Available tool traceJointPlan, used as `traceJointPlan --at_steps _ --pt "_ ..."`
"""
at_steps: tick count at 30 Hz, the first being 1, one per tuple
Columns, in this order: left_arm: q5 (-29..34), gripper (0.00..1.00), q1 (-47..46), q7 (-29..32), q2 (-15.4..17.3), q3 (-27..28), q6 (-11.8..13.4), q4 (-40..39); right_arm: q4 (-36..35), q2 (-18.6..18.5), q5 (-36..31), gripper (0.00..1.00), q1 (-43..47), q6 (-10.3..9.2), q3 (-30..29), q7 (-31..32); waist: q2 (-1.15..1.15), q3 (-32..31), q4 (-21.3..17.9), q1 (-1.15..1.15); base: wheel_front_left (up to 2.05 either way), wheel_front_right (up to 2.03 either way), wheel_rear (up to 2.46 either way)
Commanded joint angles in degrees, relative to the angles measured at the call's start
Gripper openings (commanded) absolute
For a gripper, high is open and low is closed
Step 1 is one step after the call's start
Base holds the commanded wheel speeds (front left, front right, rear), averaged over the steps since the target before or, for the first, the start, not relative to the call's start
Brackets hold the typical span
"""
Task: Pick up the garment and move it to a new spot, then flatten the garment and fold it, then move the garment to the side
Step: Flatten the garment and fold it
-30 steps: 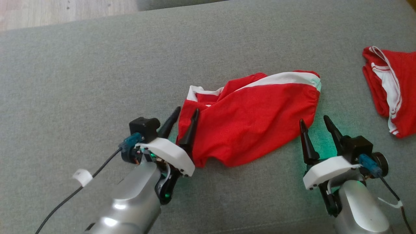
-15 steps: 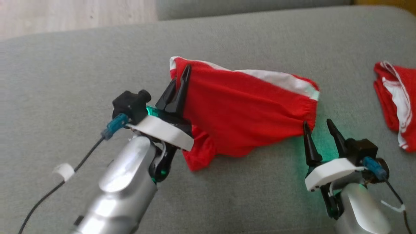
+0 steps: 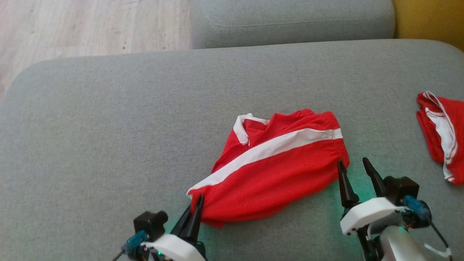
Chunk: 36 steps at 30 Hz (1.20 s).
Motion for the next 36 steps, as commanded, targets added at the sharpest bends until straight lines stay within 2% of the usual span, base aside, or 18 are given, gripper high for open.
traceJointPlan --at_steps 1,2,4,5,6,9,13,14,17,20,26,29,32,36 --pt "-0.5 0.24 -1.9 -0.3 0.0 1.7 0.1 -0.2 -1.4 0.0 -0.4 1.00 -1.1 0.19 1.2 -0.5 0.00 0.0 -0.2 0.01 0.00 0.00 0.00" --pt "-1.3 0.31 -1.4 -0.3 -0.2 1.8 0.1 0.9 -1.4 0.0 -0.4 1.00 -1.1 0.19 1.3 -0.5 0.00 0.0 -0.5 0.01 0.00 0.00 0.00" --pt "-2.1 0.33 -1.0 -0.3 -0.5 3.0 0.1 2.9 -1.3 0.0 -0.4 1.00 -1.1 0.19 1.4 -0.5 0.00 0.0 -0.9 0.01 0.00 0.00 0.00" --pt "-1.9 0.77 -1.0 -0.3 -0.6 3.7 0.1 3.5 -1.3 0.0 -0.4 1.00 -1.1 0.19 1.4 -0.5 0.00 -0.1 -1.0 0.01 0.00 0.00 0.00" --pt "-1.6 1.00 -0.9 -0.3 -0.7 4.5 0.1 4.2 -1.3 0.0 -0.4 1.00 -1.0 0.19 1.4 -0.5 0.00 -0.1 -1.1 0.01 0.00 0.00 0.00" --pt "-0.1 1.00 -0.7 -0.3 -0.8 8.2 1.0 4.8 -1.8 0.0 -0.2 1.00 -1.2 0.19 1.5 -0.5 0.00 -0.1 -1.5 0.01 0.00 0.00 0.00" --pt "6.4 1.00 -0.3 -0.3 -0.5 16.6 5.8 -0.6 -5.1 0.0 -0.2 1.00 -2.0 0.19 1.1 -0.5 0.00 0.0 -1.5 0.01 0.00 0.00 0.00" --pt "6.4 1.00 -0.3 -0.3 -0.5 16.6 5.8 -0.6 -5.1 0.0 -0.2 1.00 -2.0 0.19 1.1 -0.5 0.00 0.0 -1.5 0.01 0.00 0.00 0.00" --pt "13.5 1.00 1.0 -0.3 -0.3 21.3 9.1 -5.0 -8.4 0.0 -1.0 1.00 -2.3 0.19 0.9 -0.5 0.00 -0.1 -1.4 0.01 0.00 0.00 0.00" --pt "18.7 1.00 2.6 -0.3 -0.8 24.4 10.7 -7.6 -9.9 0.0 -2.1 1.00 -2.3 0.19 1.4 -0.5 0.00 -0.3 -1.4 0.01 0.00 0.00 0.00" --pt "21.4 1.00 5.3 -0.3 -2.6 27.5 9.2 -7.7 -7.3 0.0 -4.0 1.00 -2.5 0.19 2.1 -0.5 0.00 -0.8 -1.2 0.01 0.00 0.00 0.00" --pt "20.1 1.00 5.7 -0.3 -3.1 28.1 7.0 -6.7 -6.7 0.0 -3.8 1.00 -2.4 0.19 2.4 -0.5 0.00 -0.8 -1.0 0.01 0.00 0.00 0.00" --pt "15.2 1.00 5.3 -0.3 -3.2 27.1 3.6 -4.5 -6.5 0.0 -3.6 1.00 -2.3 0.19 2.6 -0.5 0.00 -0.6 -1.0 0.01 0.00 0.00 0.00" --pt "6.3 1.00 3.4 -0.3 -3.3 20.6 1.0 -0.3 -5.7 0.0 -3.1 1.00 -1.9 0.19 3.1 -0.5 0.00 -0.5 -1.1 0.01 0.00 0.00 0.00"
